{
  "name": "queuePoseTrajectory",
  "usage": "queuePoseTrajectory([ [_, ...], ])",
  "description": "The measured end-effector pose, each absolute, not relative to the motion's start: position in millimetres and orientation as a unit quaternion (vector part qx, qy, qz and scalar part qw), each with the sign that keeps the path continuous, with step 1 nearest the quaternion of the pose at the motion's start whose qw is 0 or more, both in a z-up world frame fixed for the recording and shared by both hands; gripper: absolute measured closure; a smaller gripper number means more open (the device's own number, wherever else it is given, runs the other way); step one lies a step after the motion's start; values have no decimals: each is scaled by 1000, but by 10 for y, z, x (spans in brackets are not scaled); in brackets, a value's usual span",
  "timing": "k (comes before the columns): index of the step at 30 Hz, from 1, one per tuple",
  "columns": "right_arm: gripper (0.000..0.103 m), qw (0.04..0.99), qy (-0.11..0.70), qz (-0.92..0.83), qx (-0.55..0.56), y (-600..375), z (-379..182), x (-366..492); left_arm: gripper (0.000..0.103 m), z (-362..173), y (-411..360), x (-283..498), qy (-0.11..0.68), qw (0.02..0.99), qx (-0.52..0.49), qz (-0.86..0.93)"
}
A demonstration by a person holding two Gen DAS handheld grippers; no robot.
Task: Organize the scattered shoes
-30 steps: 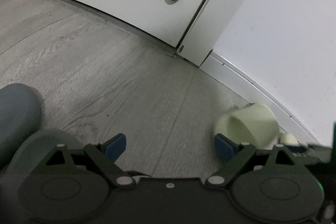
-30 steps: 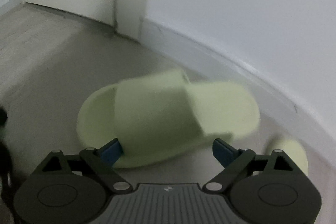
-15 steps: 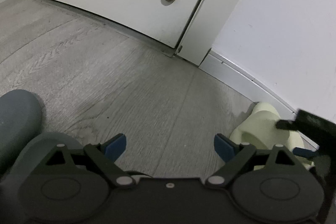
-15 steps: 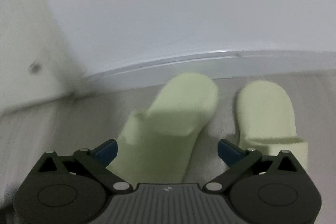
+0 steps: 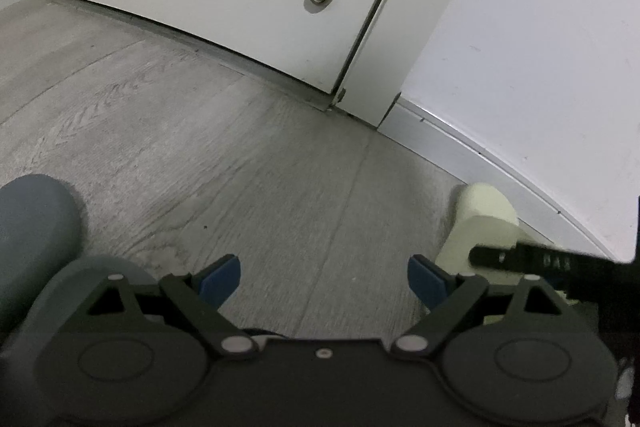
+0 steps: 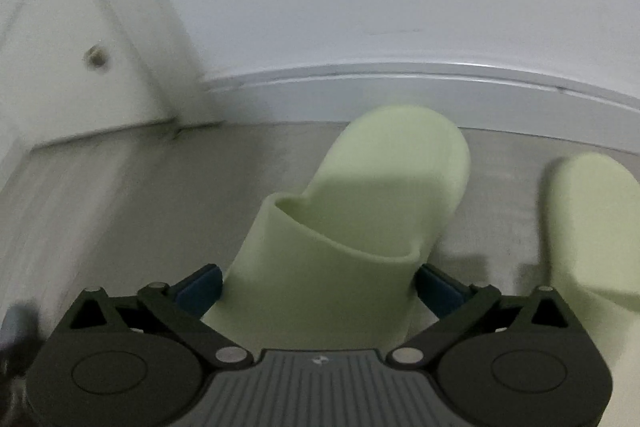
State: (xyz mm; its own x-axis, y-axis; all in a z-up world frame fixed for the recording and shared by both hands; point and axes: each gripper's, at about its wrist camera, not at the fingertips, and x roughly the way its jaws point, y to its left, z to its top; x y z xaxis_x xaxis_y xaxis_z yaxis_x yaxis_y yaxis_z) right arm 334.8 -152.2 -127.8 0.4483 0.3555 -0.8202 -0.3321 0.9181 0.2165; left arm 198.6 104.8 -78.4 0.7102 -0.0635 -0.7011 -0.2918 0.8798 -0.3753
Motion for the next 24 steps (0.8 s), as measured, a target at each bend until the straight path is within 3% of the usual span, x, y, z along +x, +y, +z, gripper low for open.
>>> queuePoseTrajectory([
  [7,6,837,482,260,-22,-1258,-1194,2991,12,-795,1059,1983,377,893,-237,62],
  [14,0,909,349,228,-30,-1681,-715,2712,12,-799,1065,1985,376,893,-239,60],
  [16,0,930,328,141,-84,-1986,-660,2649,12,-801,1064,1983,375,894,-239,59],
  [19,0,934,329,59,-129,-2383,-772,2614,12,-801,1049,1988,376,894,-236,60],
  [24,0,922,382,62,-30,-2868,-1033,2617,12,-774,976,1989,375,900,-212,61],
])
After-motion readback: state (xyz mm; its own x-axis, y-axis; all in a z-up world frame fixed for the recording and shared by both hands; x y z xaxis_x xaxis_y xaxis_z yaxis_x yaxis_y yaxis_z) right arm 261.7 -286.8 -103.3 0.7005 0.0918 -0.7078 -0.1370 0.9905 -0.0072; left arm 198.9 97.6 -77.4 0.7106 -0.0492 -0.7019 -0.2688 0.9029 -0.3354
